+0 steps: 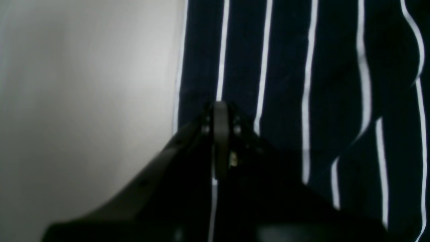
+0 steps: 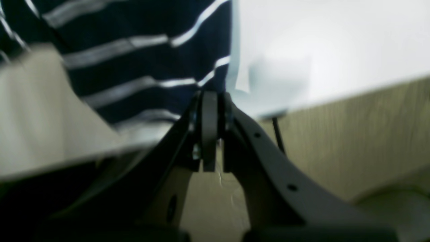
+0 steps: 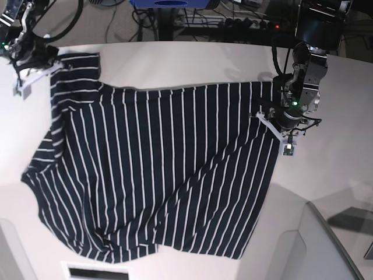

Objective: Layout the t-shirt on the table in an organized manner, then fold the t-shirt properly
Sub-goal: 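Pull the shirt edges apart with both grippers to smooth it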

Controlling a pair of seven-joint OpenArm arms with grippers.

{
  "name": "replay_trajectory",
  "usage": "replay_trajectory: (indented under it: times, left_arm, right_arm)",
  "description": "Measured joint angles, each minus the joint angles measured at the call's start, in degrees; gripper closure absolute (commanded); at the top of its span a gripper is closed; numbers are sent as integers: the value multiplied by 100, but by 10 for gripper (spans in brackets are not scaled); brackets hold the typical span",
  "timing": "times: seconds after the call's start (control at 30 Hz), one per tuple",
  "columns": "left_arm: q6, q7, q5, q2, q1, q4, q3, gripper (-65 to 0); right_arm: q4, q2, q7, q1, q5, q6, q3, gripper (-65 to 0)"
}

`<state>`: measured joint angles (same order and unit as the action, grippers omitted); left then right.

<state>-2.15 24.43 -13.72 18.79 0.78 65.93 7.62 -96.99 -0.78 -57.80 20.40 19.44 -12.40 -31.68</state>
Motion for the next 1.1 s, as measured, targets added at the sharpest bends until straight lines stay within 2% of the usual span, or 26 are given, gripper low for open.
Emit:
replay_trajectory:
  times: [0.1, 0.17, 0.27, 0.4, 0.5, 0.63, 0.7, 0.87, 1.03, 1.1]
  left_arm:
    - [0, 0, 431, -9, -2, 4, 37, 0]
    - [2, -4, 800, -35, -35, 7, 35, 0]
    - [2, -146, 1071, -39, -149, 37, 7, 0]
    - [-2, -131, 1069, -35, -170, 39, -13, 0]
    - [-2, -136, 1069, -31, -170, 39, -13, 0]
    - [-20, -131, 1071, -33, -173, 44, -13, 0]
    - [-24, -105, 1069, -26, -173, 59, -13, 0]
    - [-22, 35, 1069, -7, -234, 199, -15, 0]
    - [24, 201, 1062, -7, -479, 684, -11, 0]
    - [9, 153, 1069, 7, -457, 833, -24, 0]
  right_arm:
    - [52, 254, -9, 7, -22, 337, 2, 0]
    - [52, 299, -48, 44, -31, 492, -20, 0]
    - [50, 247, -26, 175, 33, 769, -2, 0]
    - [68, 50, -105, 350, -15, 1106, -17, 0]
    - [136, -144, -260, 269, 50, 1202, -63, 0]
    - [168, -476, -570, -20, 28, 1283, -876, -2]
    - [83, -485, -713, -37, 9, 1290, -984, -3]
    - [-754, -492, -514, 15, 42, 1283, -992, -3]
    - [-1340, -385, -603, -87, -13, 1307, -984, -5]
    - [-1429, -284, -662, -284, 17, 1290, -986, -45]
